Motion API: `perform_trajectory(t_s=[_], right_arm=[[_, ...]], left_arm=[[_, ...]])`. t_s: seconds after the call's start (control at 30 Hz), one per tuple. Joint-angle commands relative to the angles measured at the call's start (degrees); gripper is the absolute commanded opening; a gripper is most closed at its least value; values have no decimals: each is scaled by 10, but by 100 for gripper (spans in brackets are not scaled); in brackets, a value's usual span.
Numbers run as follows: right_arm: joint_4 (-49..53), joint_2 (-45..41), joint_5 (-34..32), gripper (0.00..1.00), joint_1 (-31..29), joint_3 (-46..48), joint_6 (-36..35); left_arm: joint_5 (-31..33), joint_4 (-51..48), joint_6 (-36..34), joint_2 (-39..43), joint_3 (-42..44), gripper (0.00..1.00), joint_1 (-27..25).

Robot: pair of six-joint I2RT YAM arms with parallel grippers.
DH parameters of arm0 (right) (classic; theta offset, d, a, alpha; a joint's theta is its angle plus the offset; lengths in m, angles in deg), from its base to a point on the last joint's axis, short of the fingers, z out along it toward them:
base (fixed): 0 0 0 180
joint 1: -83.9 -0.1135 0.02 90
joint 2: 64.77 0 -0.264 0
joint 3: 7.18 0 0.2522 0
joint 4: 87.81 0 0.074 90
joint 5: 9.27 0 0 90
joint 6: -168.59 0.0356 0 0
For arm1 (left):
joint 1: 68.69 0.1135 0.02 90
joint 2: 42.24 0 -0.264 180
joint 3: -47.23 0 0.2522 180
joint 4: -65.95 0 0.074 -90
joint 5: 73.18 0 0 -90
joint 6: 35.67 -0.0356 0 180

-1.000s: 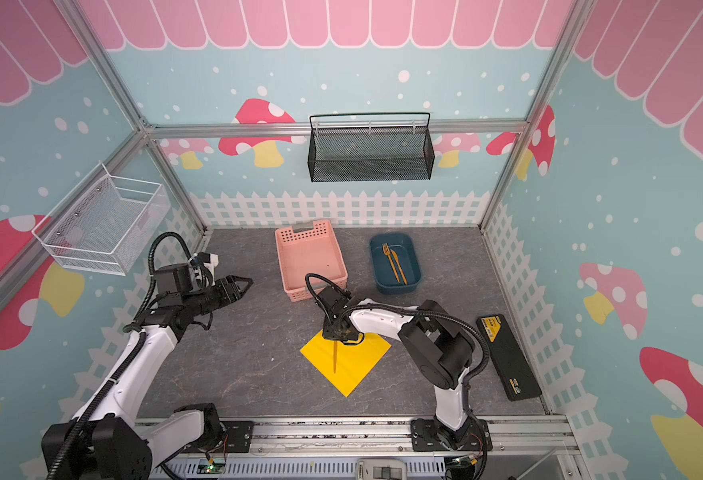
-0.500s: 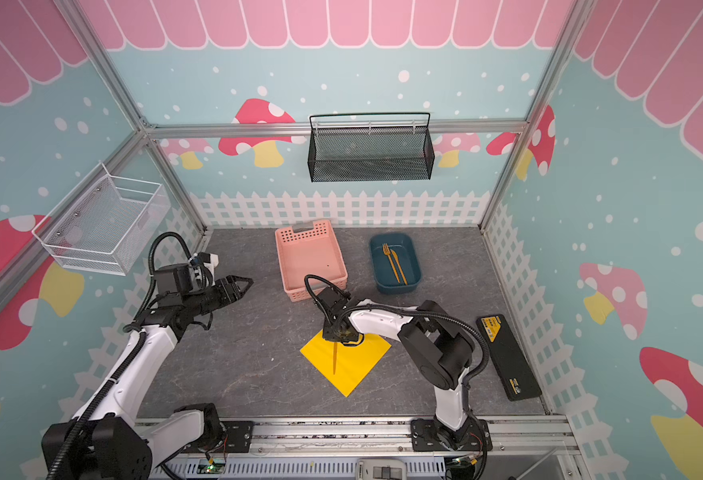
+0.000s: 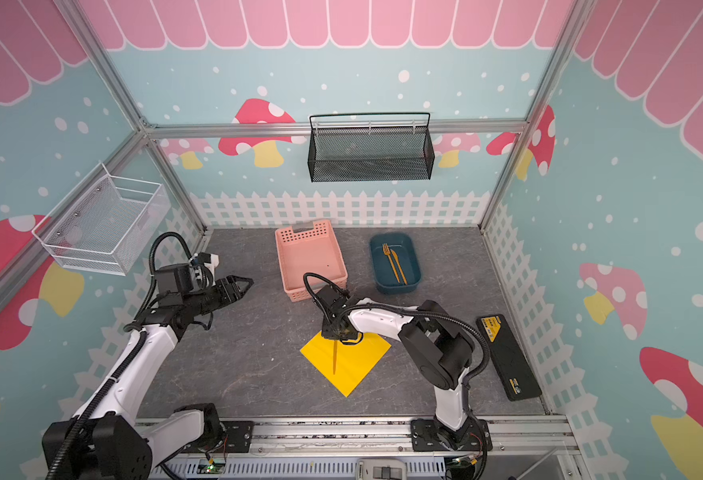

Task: Place the utensils on the paper napkin and roll it up
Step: 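Set the yellow spoon down on the napkin and open the right gripper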

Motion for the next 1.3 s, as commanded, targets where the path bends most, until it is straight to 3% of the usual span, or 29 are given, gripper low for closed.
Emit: perform_trajectory(t_s=[0.0, 0.87, 1.27], right_arm=[[12, 28, -6, 16, -4, -12, -2], [24, 25, -19, 12, -4, -15, -3], [28, 19, -23, 16, -4, -16, 1]], left_arm=[[-8, 6, 3, -4, 5, 66, 4], [-7, 6, 4, -6, 5, 66, 5], [-8, 6, 4, -5, 5, 67, 6]])
